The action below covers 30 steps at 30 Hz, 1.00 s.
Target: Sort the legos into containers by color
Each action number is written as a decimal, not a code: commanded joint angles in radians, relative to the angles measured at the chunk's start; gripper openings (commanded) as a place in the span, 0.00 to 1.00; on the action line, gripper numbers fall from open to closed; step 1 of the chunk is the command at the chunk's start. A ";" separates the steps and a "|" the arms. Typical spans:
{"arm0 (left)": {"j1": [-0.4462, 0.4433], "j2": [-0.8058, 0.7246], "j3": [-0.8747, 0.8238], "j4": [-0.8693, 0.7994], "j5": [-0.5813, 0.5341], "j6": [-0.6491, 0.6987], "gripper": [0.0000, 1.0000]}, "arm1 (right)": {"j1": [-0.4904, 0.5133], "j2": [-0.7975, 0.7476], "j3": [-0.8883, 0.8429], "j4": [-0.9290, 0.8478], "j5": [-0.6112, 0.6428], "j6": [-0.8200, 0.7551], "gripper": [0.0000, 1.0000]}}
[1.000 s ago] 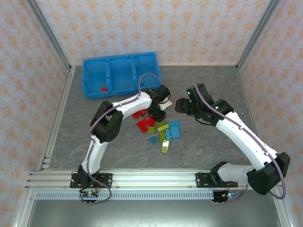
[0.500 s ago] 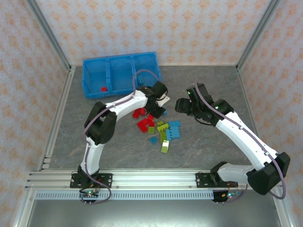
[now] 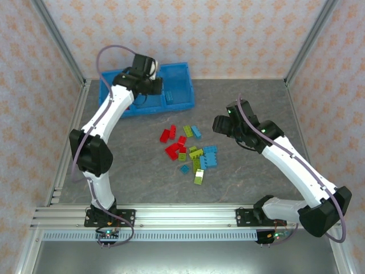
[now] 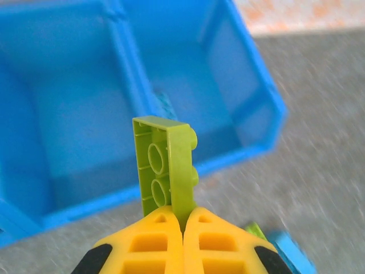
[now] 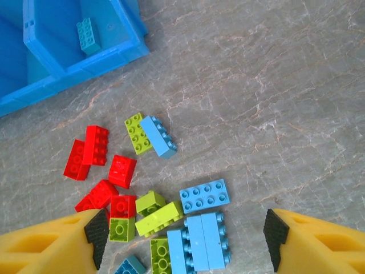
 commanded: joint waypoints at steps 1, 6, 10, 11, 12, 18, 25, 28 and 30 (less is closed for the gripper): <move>0.056 0.135 0.109 -0.075 -0.033 -0.073 0.00 | 0.001 0.054 0.053 0.018 0.052 0.011 0.75; 0.095 0.349 0.376 -0.181 -0.011 -0.085 0.01 | 0.001 0.167 0.138 -0.030 0.047 0.008 0.75; 0.099 0.452 0.523 -0.236 0.007 -0.077 0.10 | -0.001 0.251 0.191 -0.073 0.036 0.005 0.76; 0.099 0.457 0.530 -0.237 0.007 -0.076 0.13 | 0.000 0.268 0.198 -0.080 0.033 0.005 0.76; 0.098 0.453 0.528 -0.238 0.003 -0.076 0.17 | -0.001 0.283 0.204 -0.083 0.030 0.007 0.76; 0.098 0.313 0.384 -0.179 0.041 -0.079 0.25 | -0.001 0.312 0.189 -0.050 0.024 -0.002 0.76; 0.078 -0.016 0.110 -0.087 0.103 -0.046 0.27 | -0.001 0.365 0.155 0.050 -0.033 -0.033 0.77; 0.036 -0.202 -0.030 -0.060 0.157 0.044 0.30 | -0.001 0.404 0.130 0.130 -0.114 -0.072 0.77; -0.015 -0.330 -0.150 -0.047 0.144 0.127 0.34 | -0.001 0.441 0.119 0.175 -0.186 -0.107 0.77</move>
